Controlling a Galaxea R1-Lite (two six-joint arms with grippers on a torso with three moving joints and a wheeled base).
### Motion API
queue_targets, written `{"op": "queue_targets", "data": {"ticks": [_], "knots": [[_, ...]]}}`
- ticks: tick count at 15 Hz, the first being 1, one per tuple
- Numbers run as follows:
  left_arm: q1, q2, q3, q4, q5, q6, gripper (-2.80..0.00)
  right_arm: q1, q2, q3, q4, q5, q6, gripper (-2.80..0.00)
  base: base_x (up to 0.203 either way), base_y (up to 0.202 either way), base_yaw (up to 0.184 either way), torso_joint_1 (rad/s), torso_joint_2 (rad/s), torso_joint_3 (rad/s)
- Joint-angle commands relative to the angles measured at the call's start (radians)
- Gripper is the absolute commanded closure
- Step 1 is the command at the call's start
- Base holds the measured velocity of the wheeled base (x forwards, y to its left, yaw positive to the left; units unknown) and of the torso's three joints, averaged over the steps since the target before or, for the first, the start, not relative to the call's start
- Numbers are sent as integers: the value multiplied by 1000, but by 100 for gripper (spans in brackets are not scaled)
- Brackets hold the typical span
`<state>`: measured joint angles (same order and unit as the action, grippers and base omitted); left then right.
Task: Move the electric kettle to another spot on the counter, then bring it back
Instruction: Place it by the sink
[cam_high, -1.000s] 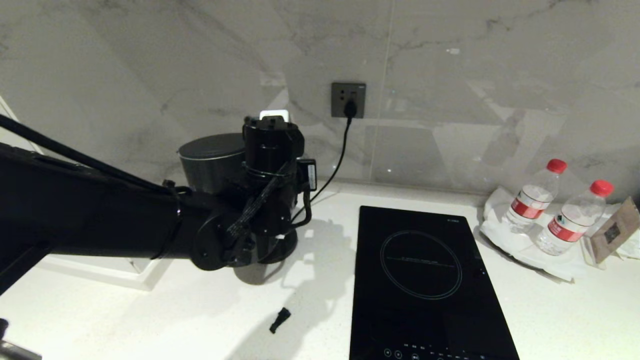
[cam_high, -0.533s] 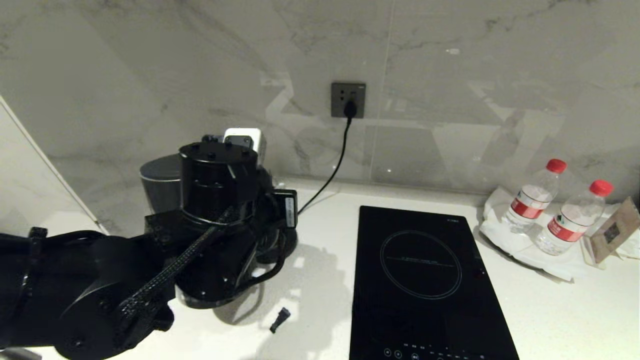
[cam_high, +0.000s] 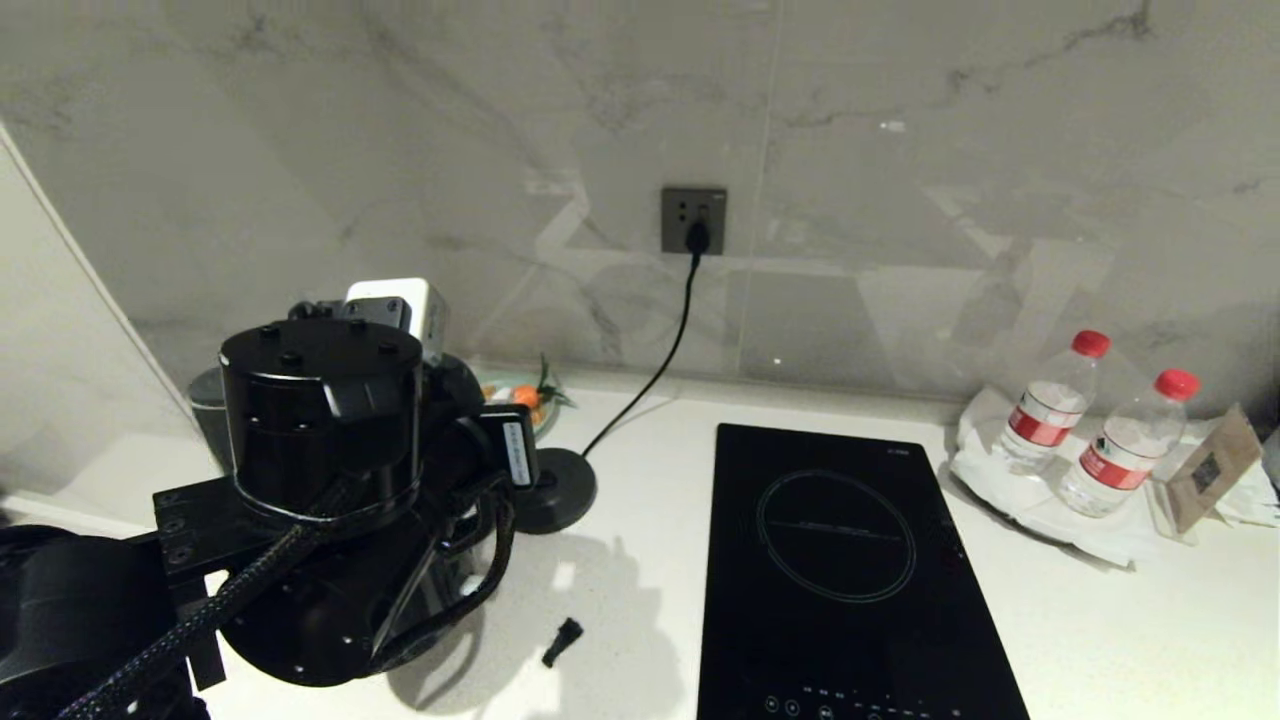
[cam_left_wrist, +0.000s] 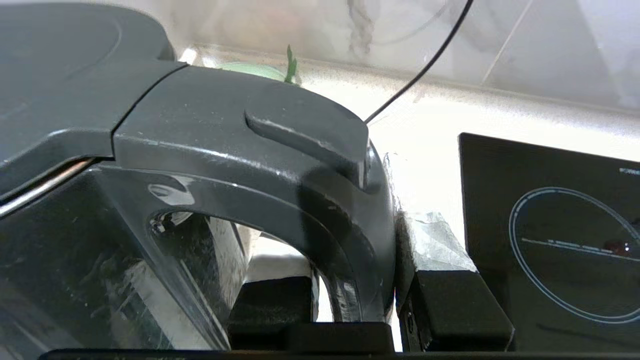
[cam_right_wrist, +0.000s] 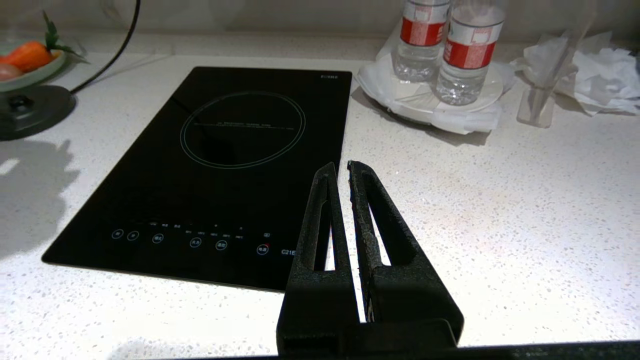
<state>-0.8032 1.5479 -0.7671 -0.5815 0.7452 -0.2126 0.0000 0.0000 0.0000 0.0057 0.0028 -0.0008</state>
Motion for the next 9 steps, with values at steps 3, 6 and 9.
{"op": "queue_targets", "data": {"ticks": [3,6,9], "knots": [[2,-9,8,-1,9,-1,0,0,2,0,0,0,1,0,0,0,0,-1,4,194],[6,-11,34,-4,9,-1,0,0,2,0,0,0,-1,0,0,0,0,4,3,198],[6,-9,49,-4,9,-16,0,0,1,0,0,0,0,0,0,0,0,2,1,197]]}}
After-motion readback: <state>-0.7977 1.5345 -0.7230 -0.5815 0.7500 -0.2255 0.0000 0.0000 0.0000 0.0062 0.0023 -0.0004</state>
